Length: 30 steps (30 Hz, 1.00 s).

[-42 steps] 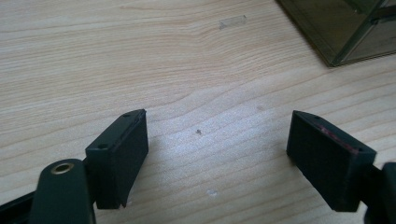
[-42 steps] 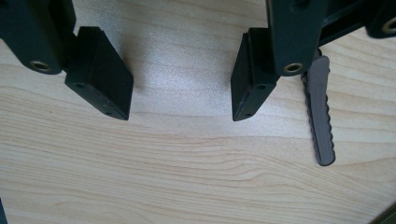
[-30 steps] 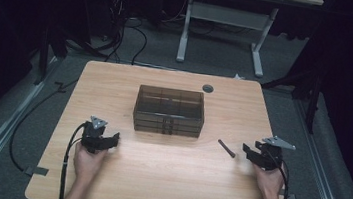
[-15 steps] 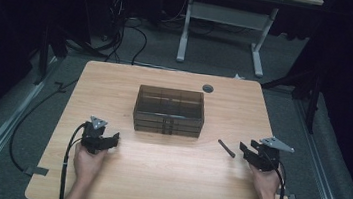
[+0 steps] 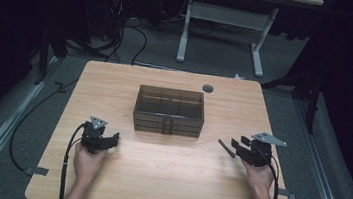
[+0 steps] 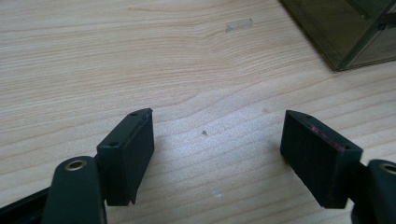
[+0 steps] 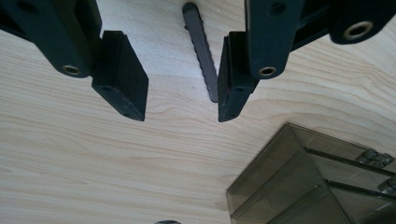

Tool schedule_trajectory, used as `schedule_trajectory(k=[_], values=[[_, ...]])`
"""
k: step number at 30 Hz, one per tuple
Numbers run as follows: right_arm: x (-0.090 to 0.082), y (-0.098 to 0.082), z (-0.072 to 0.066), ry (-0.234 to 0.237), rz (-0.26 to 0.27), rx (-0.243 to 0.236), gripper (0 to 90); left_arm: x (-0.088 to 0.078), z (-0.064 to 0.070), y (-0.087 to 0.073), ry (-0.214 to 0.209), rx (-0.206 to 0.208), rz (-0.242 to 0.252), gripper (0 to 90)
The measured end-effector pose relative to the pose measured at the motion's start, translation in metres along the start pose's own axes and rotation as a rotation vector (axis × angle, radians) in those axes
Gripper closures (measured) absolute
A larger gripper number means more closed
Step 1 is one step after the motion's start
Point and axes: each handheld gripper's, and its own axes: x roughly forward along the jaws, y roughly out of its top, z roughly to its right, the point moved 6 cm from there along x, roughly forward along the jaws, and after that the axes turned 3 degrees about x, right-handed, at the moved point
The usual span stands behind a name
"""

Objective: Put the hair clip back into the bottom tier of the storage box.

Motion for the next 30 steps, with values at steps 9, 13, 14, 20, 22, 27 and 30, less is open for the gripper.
schedule_trajectory(k=[9, 13, 14, 20, 22, 27, 30], values=[[0.001, 0.011, -0.013, 0.043, 0.041, -0.013, 51.5, 0.0, 0.0, 0.0, 0.0, 0.0, 0.0, 26.4], [0.005, 0.016, -0.02, 0.079, 0.04, -0.001, 50.9, 0.0, 0.0, 0.0, 0.002, 0.001, 0.001, 26.6], [0.006, 0.017, -0.021, 0.084, 0.033, -0.008, 50.9, 0.0, 0.0, 0.0, 0.002, 0.0, 0.001, 26.6], [0.009, 0.027, -0.035, 0.112, 0.029, -0.027, 50.2, 0.0, 0.0, 0.0, 0.002, 0.001, 0.001, 26.6], [0.01, 0.029, -0.037, 0.118, 0.035, -0.031, 50.0, 0.0, 0.0, 0.0, 0.002, 0.0, 0.001, 26.6], [0.014, 0.035, -0.049, 0.151, 0.006, -0.032, 49.7, 0.0, 0.0, 0.0, 0.002, 0.0, 0.001, 26.6], [0.016, 0.038, -0.056, 0.161, 0.006, -0.054, 48.6, 0.0, 0.0, 0.0, 0.002, 0.001, 0.001, 26.6]])
